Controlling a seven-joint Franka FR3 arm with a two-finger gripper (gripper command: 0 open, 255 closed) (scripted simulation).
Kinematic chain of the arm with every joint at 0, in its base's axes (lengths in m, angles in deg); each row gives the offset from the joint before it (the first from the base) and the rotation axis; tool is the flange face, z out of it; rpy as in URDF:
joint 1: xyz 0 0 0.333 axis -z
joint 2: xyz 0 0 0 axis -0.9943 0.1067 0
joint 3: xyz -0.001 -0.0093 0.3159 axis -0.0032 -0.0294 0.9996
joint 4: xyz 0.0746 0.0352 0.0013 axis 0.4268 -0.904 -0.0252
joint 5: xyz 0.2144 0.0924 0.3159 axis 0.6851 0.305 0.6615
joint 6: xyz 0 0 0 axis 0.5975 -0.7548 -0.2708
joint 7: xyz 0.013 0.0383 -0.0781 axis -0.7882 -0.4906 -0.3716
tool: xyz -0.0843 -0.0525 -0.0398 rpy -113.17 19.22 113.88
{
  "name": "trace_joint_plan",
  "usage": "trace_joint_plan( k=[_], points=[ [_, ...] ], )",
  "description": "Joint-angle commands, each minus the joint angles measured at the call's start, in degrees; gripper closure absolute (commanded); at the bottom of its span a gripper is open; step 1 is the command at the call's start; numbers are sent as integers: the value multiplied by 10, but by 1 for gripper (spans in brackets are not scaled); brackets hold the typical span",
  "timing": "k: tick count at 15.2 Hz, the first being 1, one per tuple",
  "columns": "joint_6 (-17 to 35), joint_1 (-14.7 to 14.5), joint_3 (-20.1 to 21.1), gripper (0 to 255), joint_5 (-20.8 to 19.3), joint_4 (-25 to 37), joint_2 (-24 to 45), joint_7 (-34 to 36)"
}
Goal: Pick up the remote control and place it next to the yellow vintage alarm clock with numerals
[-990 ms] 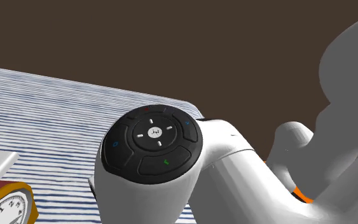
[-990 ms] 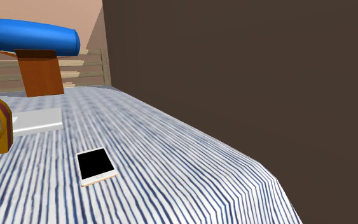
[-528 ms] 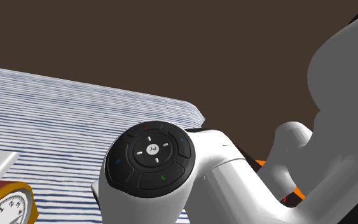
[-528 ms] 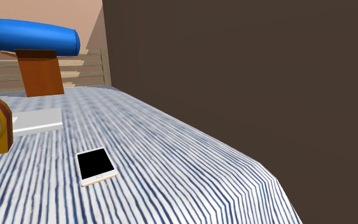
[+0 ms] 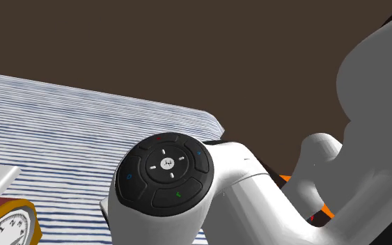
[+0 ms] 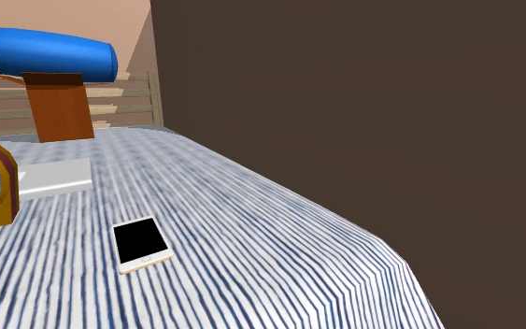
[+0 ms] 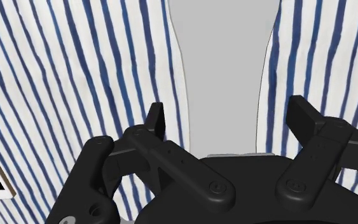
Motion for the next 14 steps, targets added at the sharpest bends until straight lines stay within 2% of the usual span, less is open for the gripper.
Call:
trace_joint_plan(
  k=[1, 2, 6, 14],
  points=[
    [0, 0, 0, 0, 0, 0, 0, 0],
    [0, 0, 0, 0, 0, 0, 0, 0],
    [-76, -1, -6, 0, 32, 35, -48, -24],
    [-76, -2, -6, 0, 32, 35, -48, -24]
  ],
)
